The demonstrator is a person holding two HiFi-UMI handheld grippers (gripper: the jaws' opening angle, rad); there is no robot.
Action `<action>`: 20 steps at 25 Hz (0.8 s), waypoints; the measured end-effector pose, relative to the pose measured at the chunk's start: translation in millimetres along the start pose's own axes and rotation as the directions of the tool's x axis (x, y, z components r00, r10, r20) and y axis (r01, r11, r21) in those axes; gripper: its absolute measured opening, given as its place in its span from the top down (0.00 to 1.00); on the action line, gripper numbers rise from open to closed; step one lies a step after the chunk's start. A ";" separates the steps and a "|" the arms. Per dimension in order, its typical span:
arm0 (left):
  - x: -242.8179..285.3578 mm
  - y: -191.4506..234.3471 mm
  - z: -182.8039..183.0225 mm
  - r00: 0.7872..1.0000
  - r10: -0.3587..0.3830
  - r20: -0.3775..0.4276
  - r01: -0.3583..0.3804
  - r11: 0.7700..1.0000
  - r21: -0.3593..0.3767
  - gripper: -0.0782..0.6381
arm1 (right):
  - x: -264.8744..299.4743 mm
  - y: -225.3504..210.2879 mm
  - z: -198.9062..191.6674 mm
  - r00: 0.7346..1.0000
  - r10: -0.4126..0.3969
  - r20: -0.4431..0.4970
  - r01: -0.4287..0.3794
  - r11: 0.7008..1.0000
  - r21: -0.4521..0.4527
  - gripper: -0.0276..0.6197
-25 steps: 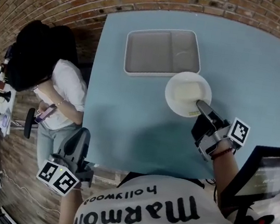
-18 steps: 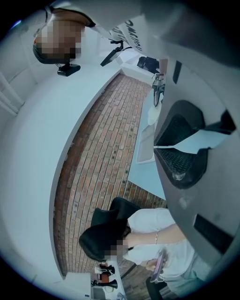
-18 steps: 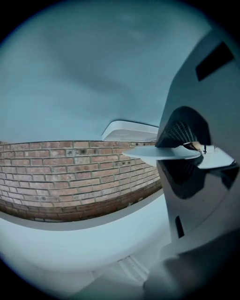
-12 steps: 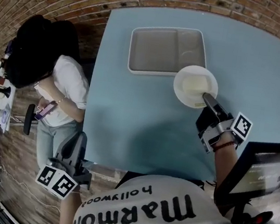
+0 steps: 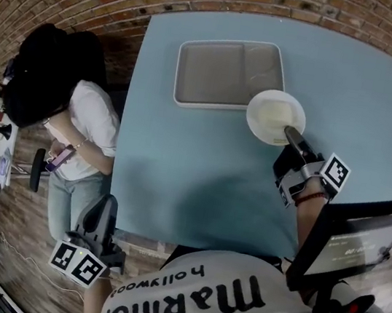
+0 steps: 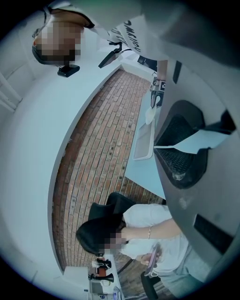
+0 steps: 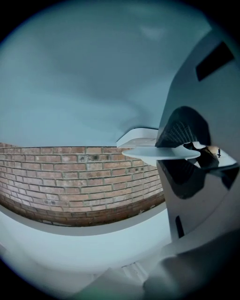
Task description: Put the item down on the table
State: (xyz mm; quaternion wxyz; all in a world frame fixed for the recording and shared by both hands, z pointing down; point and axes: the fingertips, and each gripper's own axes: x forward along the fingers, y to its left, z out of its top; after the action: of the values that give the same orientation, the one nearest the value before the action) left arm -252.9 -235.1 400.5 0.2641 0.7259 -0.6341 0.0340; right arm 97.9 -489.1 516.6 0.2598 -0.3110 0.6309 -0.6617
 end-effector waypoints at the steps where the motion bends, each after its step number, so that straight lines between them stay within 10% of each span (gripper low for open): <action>1: -1.2 -0.4 -1.0 1.000 0.002 -0.002 -0.002 1.000 0.000 0.86 | 2.1 -2.6 0.9 1.000 -0.004 0.007 0.004 1.000 0.010 0.89; 20: -8.2 9.4 -8.2 0.999 0.045 -0.004 -0.045 0.999 -0.014 0.86 | 63.2 -18.1 15.7 0.992 -0.115 0.053 0.116 0.993 -0.009 0.89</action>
State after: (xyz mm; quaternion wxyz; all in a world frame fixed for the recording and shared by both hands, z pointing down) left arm -261.0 -224.7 407.6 0.2696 0.7095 -0.6501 0.0366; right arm 67.9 -545.0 540.1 0.2357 -0.3660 0.6087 -0.6633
